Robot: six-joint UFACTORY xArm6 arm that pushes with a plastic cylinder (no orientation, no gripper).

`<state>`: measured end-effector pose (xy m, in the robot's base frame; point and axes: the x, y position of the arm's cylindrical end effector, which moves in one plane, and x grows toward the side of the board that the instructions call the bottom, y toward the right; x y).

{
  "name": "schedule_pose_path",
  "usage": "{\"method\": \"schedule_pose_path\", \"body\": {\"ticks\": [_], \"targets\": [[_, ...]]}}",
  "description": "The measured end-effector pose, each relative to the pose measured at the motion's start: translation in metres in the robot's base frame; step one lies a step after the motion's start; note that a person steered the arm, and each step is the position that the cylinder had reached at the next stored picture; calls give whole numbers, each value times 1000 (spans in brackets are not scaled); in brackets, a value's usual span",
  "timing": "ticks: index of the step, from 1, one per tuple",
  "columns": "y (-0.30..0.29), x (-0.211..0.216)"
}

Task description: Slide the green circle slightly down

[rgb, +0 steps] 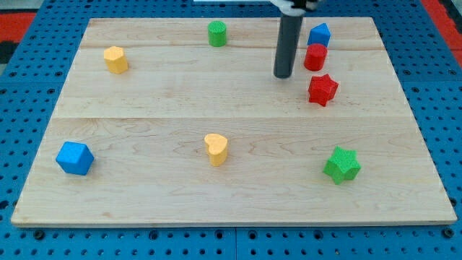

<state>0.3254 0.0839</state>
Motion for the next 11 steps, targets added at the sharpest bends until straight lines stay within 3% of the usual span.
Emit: {"method": "schedule_pose_path", "body": {"ticks": [3, 4, 5, 7, 10, 11], "targets": [[-31, -121], [-90, -132], [-114, -116], [-105, -44], [-106, 11], [-122, 11]]}}
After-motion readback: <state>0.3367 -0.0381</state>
